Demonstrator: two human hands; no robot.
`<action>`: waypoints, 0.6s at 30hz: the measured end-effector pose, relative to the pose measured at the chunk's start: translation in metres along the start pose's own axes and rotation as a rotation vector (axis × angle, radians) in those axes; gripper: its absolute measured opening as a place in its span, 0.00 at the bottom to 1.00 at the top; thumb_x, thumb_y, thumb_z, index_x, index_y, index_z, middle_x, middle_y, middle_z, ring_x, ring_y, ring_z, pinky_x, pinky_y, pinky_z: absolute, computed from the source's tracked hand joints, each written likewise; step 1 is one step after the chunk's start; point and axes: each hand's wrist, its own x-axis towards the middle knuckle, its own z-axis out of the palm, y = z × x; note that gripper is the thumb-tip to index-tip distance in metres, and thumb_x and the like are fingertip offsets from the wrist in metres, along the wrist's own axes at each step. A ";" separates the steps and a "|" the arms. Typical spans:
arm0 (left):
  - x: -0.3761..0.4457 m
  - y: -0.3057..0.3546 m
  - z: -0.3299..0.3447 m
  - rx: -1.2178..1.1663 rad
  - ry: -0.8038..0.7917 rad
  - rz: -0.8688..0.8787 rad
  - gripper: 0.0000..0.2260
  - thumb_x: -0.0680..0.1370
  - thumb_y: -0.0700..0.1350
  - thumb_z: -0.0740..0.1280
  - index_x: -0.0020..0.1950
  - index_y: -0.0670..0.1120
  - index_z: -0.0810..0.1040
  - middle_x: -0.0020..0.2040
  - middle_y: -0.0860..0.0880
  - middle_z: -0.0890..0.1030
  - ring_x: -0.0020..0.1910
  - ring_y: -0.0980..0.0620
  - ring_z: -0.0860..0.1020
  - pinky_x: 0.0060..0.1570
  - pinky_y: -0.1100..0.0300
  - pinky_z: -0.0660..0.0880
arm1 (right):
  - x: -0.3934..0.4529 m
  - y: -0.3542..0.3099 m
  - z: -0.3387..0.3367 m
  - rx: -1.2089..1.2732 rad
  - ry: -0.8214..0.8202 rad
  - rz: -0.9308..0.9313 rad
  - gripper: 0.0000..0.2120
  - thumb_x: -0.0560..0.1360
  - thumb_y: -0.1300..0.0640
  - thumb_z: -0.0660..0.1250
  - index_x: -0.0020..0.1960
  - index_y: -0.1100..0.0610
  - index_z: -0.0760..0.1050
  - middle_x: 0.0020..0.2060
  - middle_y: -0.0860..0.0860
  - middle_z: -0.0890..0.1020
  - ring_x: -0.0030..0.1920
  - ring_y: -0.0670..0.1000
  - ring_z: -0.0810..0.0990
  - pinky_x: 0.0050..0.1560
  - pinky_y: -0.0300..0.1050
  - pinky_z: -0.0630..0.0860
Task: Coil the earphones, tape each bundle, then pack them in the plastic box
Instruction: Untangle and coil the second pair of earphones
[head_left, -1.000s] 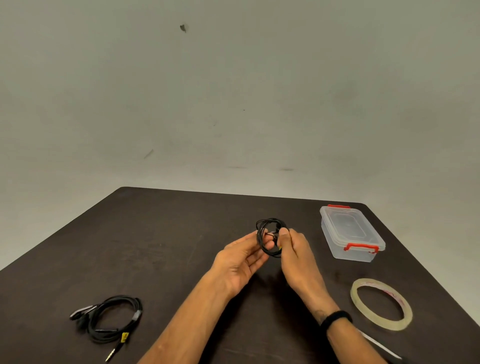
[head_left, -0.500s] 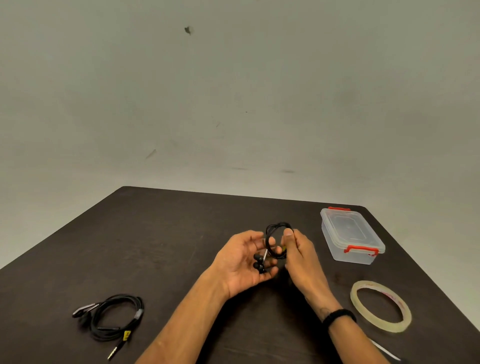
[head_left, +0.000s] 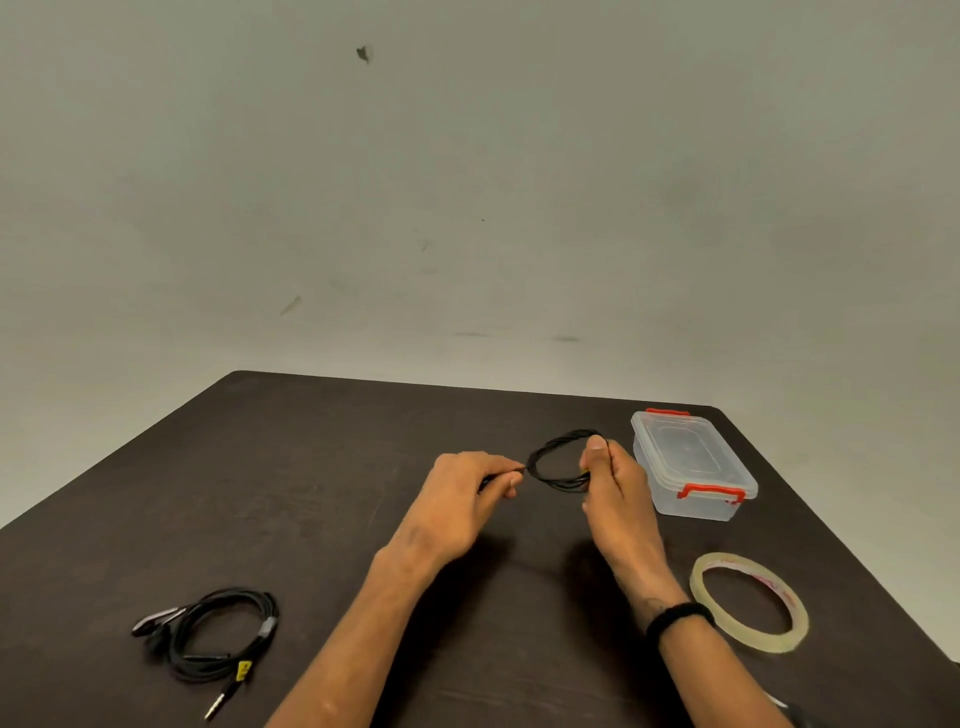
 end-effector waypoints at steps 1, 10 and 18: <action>0.000 -0.002 -0.001 0.056 0.047 0.024 0.10 0.84 0.51 0.67 0.60 0.52 0.86 0.45 0.57 0.84 0.45 0.60 0.80 0.46 0.66 0.74 | 0.000 -0.001 0.000 0.024 -0.005 0.021 0.20 0.87 0.42 0.53 0.44 0.52 0.72 0.37 0.51 0.74 0.41 0.52 0.75 0.48 0.54 0.78; -0.003 0.022 0.025 -0.379 0.122 -0.345 0.10 0.84 0.45 0.66 0.51 0.48 0.88 0.41 0.51 0.85 0.39 0.56 0.81 0.42 0.59 0.82 | -0.007 -0.005 0.022 0.588 -0.070 0.320 0.18 0.88 0.52 0.57 0.41 0.55 0.74 0.34 0.50 0.72 0.32 0.47 0.70 0.32 0.43 0.69; -0.003 0.017 0.018 -0.772 0.103 -0.589 0.08 0.83 0.42 0.68 0.53 0.50 0.88 0.44 0.50 0.85 0.46 0.55 0.82 0.48 0.60 0.82 | -0.012 0.005 0.028 0.372 -0.093 0.234 0.18 0.87 0.48 0.59 0.44 0.55 0.77 0.30 0.48 0.73 0.28 0.45 0.72 0.30 0.43 0.71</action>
